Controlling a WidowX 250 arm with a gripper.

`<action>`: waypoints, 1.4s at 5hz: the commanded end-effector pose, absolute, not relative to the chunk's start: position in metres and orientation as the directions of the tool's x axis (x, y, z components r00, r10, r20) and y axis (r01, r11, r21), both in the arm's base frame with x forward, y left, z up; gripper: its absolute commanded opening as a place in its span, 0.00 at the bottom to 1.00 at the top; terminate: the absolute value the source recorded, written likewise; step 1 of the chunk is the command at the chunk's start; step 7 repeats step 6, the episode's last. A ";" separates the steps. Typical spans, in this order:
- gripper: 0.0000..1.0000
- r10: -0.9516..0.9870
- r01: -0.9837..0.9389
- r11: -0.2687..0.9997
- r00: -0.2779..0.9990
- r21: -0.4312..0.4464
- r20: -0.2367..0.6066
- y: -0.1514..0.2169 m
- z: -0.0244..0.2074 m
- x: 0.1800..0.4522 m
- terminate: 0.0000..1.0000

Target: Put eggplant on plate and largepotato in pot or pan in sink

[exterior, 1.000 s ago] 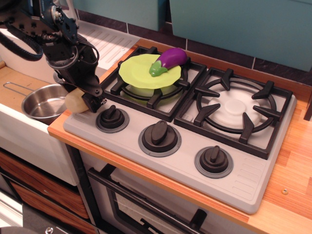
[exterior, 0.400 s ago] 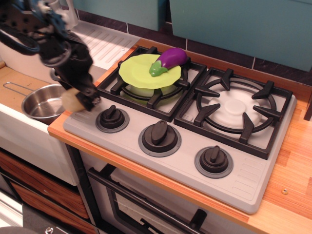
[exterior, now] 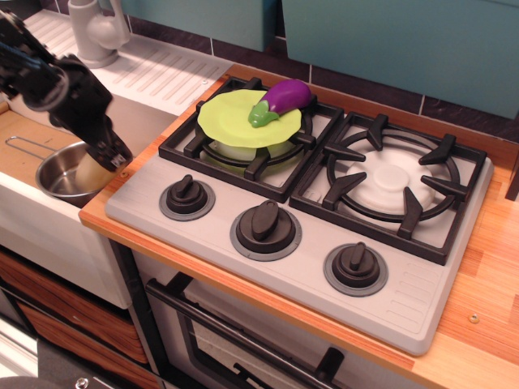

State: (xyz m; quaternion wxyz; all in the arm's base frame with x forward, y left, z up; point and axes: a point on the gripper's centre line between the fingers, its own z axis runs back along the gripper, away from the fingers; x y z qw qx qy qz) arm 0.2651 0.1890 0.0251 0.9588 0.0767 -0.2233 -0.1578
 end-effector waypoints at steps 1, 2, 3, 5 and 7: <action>0.00 -0.373 0.289 0.924 0.828 0.252 0.418 0.223 0.037 0.280 0.00; 1.00 -0.380 0.285 0.916 0.840 0.282 0.387 0.219 0.039 0.281 0.00; 1.00 -0.382 0.308 0.914 0.876 0.265 0.296 0.208 0.067 0.281 0.00; 1.00 -0.382 0.308 0.914 0.876 0.265 0.296 0.208 0.067 0.281 0.00; 1.00 -0.349 0.289 0.924 0.904 0.251 0.247 0.198 0.092 0.285 1.00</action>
